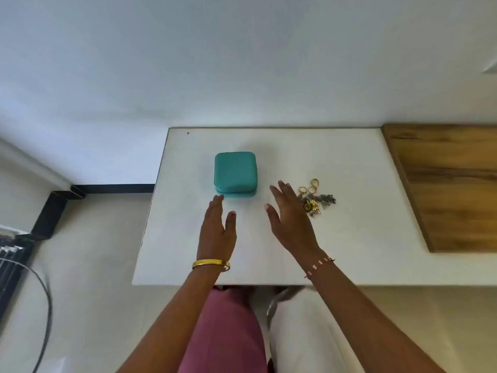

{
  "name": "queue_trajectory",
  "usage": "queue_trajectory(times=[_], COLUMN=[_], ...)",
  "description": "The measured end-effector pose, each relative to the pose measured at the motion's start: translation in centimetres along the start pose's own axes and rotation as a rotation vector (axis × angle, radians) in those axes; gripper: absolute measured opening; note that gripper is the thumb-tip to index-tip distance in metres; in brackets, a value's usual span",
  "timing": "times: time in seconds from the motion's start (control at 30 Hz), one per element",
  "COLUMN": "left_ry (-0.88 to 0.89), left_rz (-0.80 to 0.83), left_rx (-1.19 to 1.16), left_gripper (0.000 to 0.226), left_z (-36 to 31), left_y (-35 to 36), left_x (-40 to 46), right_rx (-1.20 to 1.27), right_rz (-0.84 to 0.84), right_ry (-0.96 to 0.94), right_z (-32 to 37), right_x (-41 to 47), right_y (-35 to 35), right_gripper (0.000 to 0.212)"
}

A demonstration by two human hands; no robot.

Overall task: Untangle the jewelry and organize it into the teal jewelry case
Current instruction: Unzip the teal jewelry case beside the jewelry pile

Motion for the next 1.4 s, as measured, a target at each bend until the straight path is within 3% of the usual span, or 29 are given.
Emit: queue_trajectory(times=[0.13, 0.37, 0.53, 0.7, 0.87, 0.97, 1.1, 1.4], left_ry=[-0.047, 0.015, 0.062, 0.089, 0.103, 0.136, 0.193, 0.218], left_rz=[-0.164, -0.185, -0.087, -0.066, -0.041, 0.006, 0.050, 0.053], left_rx=[-0.051, -0.036, 0.037, 0.003, 0.012, 0.042, 0.068, 0.101], left_gripper=[0.048, 0.051, 0.054, 0.057, 0.061, 0.061, 0.063, 0.063], left_z=[0.6, 0.7, 0.8, 1.7, 2.4, 2.6, 3.5, 3.8], left_y=[0.8, 3.0, 3.5, 2.8, 2.5, 2.9, 3.5, 3.7], left_x=[2.9, 8.1, 6.6, 2.3, 1.0, 0.9, 1.0, 1.0], right_rx=[0.012, 0.117, 0.207, 0.349, 0.608, 0.540, 0.501, 0.300], right_rz=[0.062, -0.030, -0.114, -0.049, -0.046, 0.040, 0.217, 0.165], right_ry=[-0.086, -0.167, -0.104, -0.038, 0.245, 0.314, 0.253, 0.200], right_z=[0.7, -0.6, -1.5, -1.8, -1.8, -1.9, -2.3, -3.3], right_x=[3.8, 5.7, 2.2, -2.1, -0.8, 2.4, 5.2, 5.7], right_y=[3.2, 6.2, 5.5, 3.6, 1.2, 1.4, 2.8, 1.9], right_gripper=[0.052, 0.050, 0.047, 0.051, 0.048, 0.055, 0.058, 0.033])
Point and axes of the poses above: each hand's wrist, its own x-axis towards the middle knuckle, its own y-axis out of the palm, z = x × y, the point moved 2 cm from there along x, towards the middle knuckle, and after that the axes turned 11 degrees about -z, right-handed, at the moved point
